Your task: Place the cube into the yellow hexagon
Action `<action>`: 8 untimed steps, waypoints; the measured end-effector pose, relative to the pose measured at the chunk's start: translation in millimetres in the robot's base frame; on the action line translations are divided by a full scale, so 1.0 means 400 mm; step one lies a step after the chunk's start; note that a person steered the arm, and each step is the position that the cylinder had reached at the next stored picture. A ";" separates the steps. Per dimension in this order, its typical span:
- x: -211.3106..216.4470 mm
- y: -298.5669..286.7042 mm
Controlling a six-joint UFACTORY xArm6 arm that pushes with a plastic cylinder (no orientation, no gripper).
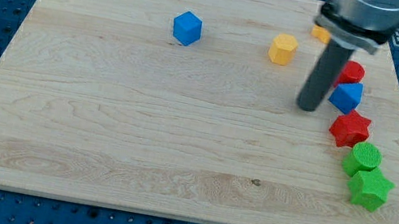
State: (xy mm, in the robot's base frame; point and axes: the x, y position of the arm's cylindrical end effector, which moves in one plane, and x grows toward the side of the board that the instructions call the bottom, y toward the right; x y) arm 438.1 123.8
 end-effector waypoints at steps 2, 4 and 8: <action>-0.086 -0.437; -0.266 -0.551; -0.266 -0.277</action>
State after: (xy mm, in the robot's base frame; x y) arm 331.8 12.9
